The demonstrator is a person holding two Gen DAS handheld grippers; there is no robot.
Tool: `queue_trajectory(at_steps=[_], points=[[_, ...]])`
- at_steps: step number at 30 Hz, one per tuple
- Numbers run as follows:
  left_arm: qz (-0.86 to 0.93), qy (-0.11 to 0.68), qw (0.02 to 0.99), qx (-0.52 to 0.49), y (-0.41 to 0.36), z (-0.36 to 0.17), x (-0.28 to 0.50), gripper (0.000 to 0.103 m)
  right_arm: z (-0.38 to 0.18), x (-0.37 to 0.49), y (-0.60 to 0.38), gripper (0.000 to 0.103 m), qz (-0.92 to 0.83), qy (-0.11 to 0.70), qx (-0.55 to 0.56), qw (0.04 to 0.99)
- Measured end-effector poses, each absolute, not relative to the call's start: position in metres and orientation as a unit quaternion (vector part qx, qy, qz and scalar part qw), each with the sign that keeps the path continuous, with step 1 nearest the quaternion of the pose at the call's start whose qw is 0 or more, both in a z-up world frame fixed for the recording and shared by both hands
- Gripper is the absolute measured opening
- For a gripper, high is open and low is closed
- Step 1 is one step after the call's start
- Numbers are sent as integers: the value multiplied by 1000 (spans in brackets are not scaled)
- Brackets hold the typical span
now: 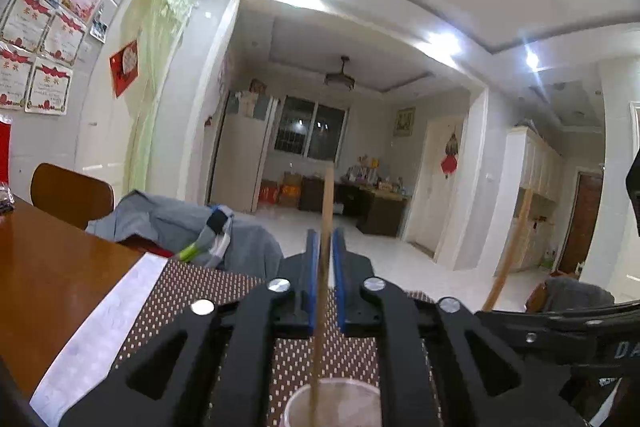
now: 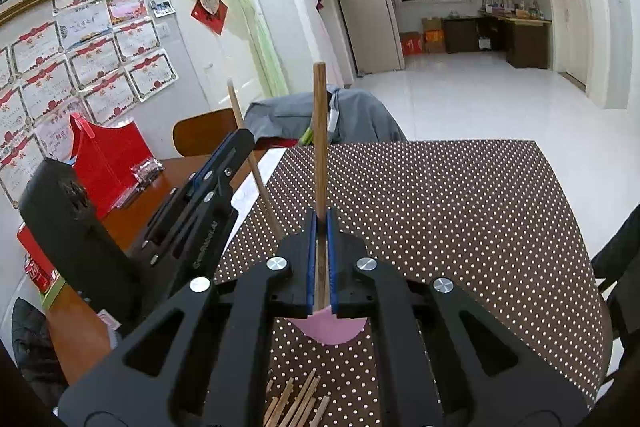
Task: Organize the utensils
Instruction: 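Lift the left gripper's chopstick into the pink cup and open while the right gripper does likewise, then lower the left gripper onto another chopstick and close while the right gripper grasps one too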
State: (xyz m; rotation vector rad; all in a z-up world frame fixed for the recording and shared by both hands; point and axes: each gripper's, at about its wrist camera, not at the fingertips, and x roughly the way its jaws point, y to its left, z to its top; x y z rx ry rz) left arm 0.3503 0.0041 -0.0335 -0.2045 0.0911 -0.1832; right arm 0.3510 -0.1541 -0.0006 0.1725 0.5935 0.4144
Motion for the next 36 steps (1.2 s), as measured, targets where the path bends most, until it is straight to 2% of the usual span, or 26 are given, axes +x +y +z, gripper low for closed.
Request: queue_trajectory(at_steps=[1,3,5,8,11,12,16,22,28,36], points=[[-90,49,989,-101,4,-34,349,31,-3,351,-153,6,198,293,84,932],[-89,58,989,-99,5,-34,343,34,-8,352,-152,6,192,300,84,930],[-93,64,989,-91,3,-32,336,41,-10,352,-150,6,184,304,85,931],[-93,69,990,-78,1,-28,325,45,-14,349,-147,7,173,312,78,931],[-92,79,990,-71,3,-22,313,52,-14,342,-148,18,161,311,79,933],[-89,82,990,-70,4,-21,309,53,-13,339,-149,25,158,309,79,935],[-88,87,990,-66,10,-11,286,55,-7,325,-154,45,146,299,87,939],[-83,114,989,-41,14,-1,249,58,-6,299,-167,46,130,309,97,937],[-104,214,971,-11,14,-18,229,58,-32,277,-174,46,129,359,96,919],[-100,367,924,38,8,-78,222,58,-84,245,-171,46,140,433,83,887]])
